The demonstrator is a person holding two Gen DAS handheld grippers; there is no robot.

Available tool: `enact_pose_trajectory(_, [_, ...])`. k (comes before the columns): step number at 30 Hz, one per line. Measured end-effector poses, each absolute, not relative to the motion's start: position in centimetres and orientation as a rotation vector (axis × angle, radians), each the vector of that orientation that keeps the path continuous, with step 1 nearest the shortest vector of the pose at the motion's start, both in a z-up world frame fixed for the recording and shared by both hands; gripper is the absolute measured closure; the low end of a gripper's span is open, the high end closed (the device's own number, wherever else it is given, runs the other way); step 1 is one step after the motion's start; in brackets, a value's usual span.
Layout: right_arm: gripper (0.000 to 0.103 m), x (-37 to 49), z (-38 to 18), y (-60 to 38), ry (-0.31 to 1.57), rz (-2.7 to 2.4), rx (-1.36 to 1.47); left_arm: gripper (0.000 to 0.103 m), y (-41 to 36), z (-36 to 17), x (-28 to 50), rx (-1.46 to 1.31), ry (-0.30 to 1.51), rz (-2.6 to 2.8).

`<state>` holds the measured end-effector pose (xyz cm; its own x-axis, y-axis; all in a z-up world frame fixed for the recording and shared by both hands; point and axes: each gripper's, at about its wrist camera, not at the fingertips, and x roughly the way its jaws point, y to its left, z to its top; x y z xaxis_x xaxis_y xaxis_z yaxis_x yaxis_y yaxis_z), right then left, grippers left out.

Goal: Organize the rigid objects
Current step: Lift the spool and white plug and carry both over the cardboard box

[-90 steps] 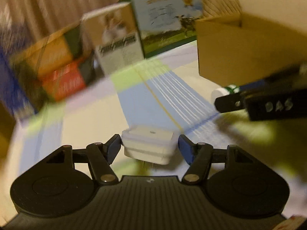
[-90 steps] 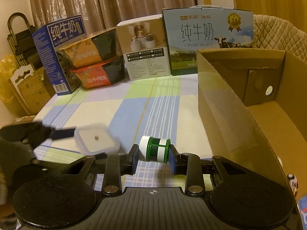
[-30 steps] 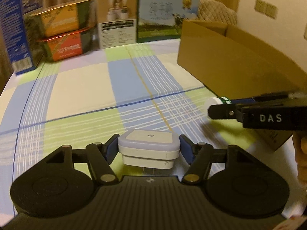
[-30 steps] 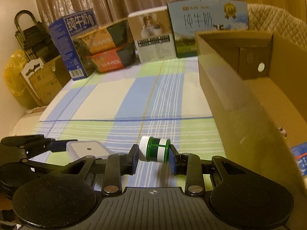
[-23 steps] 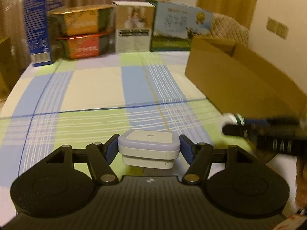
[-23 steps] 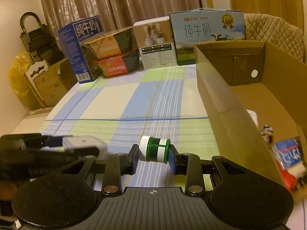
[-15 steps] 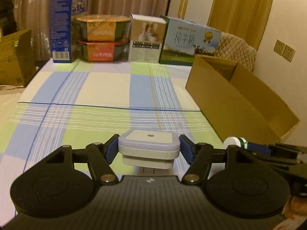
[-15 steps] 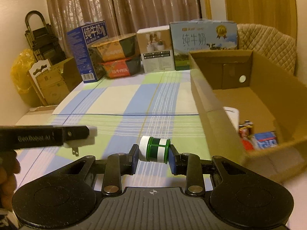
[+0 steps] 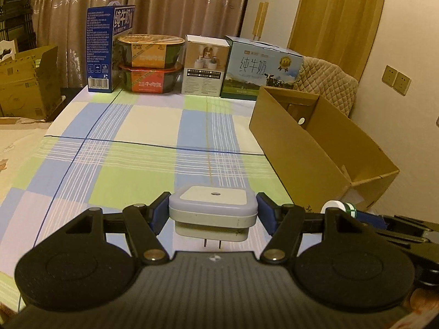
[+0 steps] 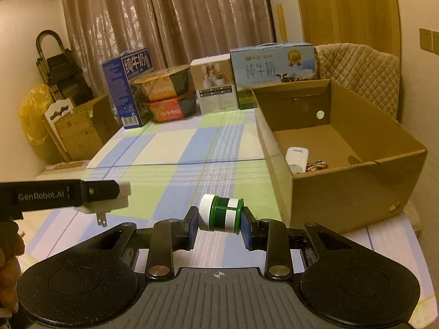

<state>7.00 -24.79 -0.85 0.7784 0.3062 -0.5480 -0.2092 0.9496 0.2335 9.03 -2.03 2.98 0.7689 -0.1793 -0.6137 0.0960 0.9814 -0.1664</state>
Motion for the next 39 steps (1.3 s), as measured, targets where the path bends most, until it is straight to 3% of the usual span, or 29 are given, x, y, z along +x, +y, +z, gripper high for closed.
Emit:
enact_pose_trajectory(22, [0.074,5.0,0.7,-27.3,0.599,0.239,0.163,0.041,-4.8,4.3,8.3,-0.101,0.662,-0.212])
enact_pose_trajectory(39, [0.074,8.2,4.5,-35.3,0.562,0.124,0.126,0.041,-12.5,7.0,12.2,-0.055,0.634,-0.353])
